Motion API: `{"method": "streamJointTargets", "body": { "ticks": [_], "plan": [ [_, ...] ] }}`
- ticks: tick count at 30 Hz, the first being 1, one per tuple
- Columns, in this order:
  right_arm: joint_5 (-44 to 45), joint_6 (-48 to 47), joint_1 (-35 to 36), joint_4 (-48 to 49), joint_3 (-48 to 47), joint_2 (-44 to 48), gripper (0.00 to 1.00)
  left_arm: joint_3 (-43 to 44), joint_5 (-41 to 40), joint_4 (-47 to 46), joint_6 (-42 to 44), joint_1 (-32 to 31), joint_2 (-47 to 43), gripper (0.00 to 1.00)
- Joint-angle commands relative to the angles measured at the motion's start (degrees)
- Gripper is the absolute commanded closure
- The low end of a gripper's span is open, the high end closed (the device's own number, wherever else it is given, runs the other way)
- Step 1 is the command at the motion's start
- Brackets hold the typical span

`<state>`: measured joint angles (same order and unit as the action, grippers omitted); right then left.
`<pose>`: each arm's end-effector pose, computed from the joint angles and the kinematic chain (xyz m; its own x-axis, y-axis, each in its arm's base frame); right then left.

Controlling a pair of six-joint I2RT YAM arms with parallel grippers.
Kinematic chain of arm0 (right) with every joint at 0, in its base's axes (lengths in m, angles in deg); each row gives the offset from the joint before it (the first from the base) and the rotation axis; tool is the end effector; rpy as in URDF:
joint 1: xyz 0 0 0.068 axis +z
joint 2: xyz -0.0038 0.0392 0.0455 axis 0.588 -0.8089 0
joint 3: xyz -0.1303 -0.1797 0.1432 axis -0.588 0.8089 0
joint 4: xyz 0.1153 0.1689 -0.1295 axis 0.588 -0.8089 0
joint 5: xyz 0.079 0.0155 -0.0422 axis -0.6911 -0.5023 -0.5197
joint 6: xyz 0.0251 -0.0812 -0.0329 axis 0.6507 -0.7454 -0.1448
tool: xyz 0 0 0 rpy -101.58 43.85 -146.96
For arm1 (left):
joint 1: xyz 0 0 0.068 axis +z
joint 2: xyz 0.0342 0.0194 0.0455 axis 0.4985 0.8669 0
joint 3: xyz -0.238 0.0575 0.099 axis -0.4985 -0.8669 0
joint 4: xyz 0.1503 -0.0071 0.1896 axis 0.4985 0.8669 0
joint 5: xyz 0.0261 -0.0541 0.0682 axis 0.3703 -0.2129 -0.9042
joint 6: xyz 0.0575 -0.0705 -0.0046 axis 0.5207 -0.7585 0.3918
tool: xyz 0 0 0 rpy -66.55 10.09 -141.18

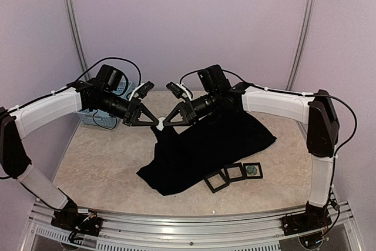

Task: Remove the brooch from the garment
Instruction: Open the brooch with the crumpled clothing.

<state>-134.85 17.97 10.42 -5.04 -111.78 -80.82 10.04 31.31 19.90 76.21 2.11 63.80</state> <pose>0.2697 0.3802 0.2670 -0.7765 -0.3869 -0.4974 -0.5763 0.1165 0.8089 0.2498 -0.2070 0.2817 -0.8174 0.2790 -0.5039 0.5745 0.3316 -0.7483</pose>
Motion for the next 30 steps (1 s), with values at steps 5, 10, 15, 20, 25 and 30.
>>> {"method": "streamJointTargets", "body": {
  "ticks": [5,10,15,20,25,30],
  "plan": [
    [10.3,0.3,2.0,-0.1,-2.1,-5.9,0.92,4.0,10.9,-11.0,-1.6,-3.2,0.3,1.00],
    [9.3,-0.2,2.1,0.8,-3.0,-6.5,0.87,3.9,11.2,-12.0,-1.9,-3.3,1.0,1.00],
    [7.2,0.3,2.2,4.0,-2.9,-6.1,0.84,3.9,11.5,-12.3,-2.0,-3.3,1.6,1.00],
    [5.4,1.0,2.2,7.6,-1.4,-4.8,0.82,3.5,11.6,-12.3,-1.9,-3.2,1.9,1.00],
    [4.1,2.1,2.2,10.9,-0.5,-4.2,0.78,3.2,11.7,-12.5,-1.9,-3.2,2.4,1.00],
    [3.4,3.0,2.0,13.8,0.7,-3.0,0.77,2.9,11.7,-11.8,-1.7,-2.5,2.5,1.00]
  ]
}}
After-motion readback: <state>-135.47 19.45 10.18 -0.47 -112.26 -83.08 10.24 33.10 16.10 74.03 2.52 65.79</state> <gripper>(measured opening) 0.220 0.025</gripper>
